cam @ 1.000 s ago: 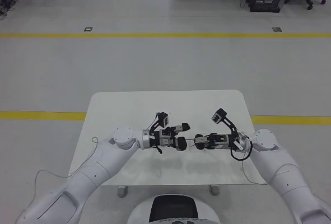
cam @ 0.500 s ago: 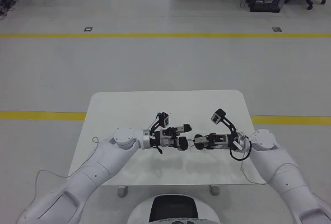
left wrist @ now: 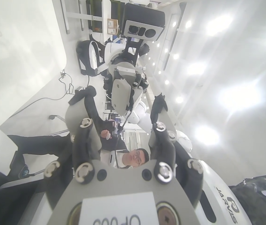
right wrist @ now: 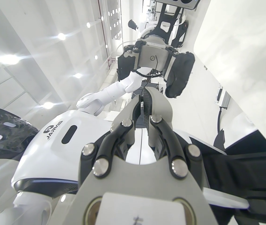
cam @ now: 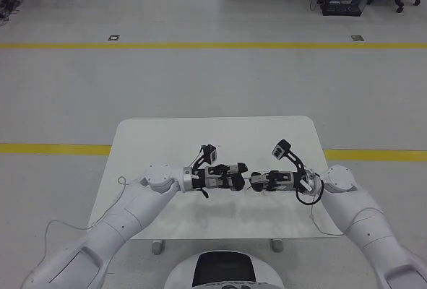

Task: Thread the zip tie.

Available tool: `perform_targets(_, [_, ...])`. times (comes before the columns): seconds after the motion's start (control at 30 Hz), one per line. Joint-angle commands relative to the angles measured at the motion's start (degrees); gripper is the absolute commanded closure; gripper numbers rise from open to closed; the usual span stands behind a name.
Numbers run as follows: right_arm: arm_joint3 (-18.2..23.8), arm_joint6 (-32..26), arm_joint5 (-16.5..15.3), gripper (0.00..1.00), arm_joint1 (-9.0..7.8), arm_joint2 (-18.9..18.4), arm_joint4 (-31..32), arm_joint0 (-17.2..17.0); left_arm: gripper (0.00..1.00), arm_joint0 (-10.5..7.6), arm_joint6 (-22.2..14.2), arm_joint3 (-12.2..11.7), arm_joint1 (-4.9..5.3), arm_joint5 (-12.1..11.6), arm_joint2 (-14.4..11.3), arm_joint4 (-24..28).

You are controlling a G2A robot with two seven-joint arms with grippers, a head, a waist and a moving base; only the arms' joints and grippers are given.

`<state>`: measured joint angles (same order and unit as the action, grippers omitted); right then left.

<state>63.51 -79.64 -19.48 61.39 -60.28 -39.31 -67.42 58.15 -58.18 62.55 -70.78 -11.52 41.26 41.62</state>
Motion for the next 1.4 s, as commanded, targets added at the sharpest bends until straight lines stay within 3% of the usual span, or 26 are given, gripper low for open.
perform_targets(0.0, [-0.4, 0.0, 0.0, 1.00, 0.01, 0.5, -0.5, 0.3, 0.55, 0.02, -0.1, -0.1, 0.01, -0.2, 0.2, 0.1])
perform_targets(0.37, [-3.3, 0.0, 0.8, 1.00, -0.42, 4.6, -4.4, 2.2, 0.56, 0.41, -2.8, -0.2, 0.01, -2.0, 0.7, 1.1])
perform_targets(0.63, [-5.4, 0.0, 0.7, 1.00, -0.81, 8.0, -6.6, 4.0, 0.75, 0.41, -3.2, -0.3, -0.04, -2.4, 0.7, 0.9])
perform_targets(1.0, [-6.8, 0.0, 0.0, 1.00, -1.33, 11.0, -8.9, 5.5, 0.85, 0.31, -2.8, -0.4, -0.34, -1.9, 0.2, 0.5])
perform_targets(1.37, [-6.6, 0.0, 0.0, 1.00, -1.59, 11.4, -9.7, 5.7, 0.91, 0.16, -2.7, -0.8, -0.54, -1.7, 0.1, 0.4])
